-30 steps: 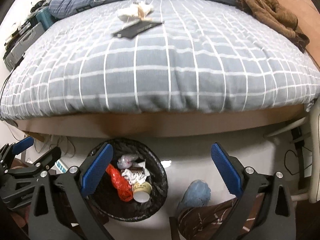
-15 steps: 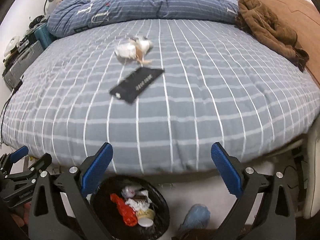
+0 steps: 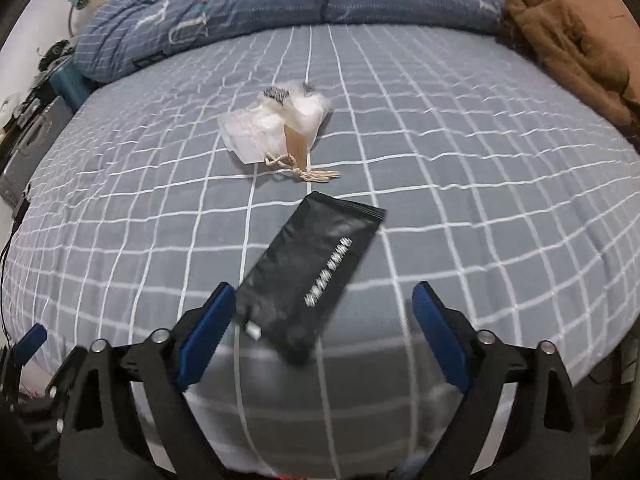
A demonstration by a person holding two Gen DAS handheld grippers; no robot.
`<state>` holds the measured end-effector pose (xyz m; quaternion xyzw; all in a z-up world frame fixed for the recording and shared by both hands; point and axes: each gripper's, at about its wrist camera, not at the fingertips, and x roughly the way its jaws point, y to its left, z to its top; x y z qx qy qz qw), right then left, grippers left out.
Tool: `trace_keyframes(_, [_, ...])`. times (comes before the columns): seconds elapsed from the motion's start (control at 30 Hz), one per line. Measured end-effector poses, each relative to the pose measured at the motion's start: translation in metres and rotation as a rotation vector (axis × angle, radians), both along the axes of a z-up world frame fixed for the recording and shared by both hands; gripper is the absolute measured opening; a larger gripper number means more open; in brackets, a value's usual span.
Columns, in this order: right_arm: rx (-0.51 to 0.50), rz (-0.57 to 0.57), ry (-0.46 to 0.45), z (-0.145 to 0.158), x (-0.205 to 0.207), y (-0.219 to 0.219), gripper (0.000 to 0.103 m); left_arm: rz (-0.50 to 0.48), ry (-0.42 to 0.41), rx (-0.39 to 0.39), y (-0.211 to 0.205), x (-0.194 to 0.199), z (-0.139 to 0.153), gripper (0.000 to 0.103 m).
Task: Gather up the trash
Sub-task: 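Move both tools back over the bed toward the black wrapper and clear bag, then grasp the black wrapper with the right tool while the left tool grasps the clear bag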
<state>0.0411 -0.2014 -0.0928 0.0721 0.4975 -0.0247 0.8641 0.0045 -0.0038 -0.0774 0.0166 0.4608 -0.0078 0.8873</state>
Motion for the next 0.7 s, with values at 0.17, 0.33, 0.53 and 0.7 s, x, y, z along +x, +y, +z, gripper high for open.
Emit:
trace_keyframes(0.17, [0.031,0.019,0.051,-0.020,0.023,0.003,0.070,-0.001,0.016,-0.009,-0.003,0.015,-0.009,0.097])
trace_keyframes(0.33, [0.029,0.032,0.055,-0.023,0.027,0.001,0.039,-0.007,0.028,-0.011,-0.010,0.021,-0.016,0.097])
trace_keyframes(0.53, [0.054,0.043,0.054,-0.022,0.025,-0.009,0.006,-0.012,0.028,-0.015,-0.016,0.021,-0.016,0.097])
trace_keyframes(0.7, [0.094,0.058,0.045,-0.015,0.020,-0.010,0.003,-0.017,0.027,-0.017,-0.020,0.018,-0.013,0.097])
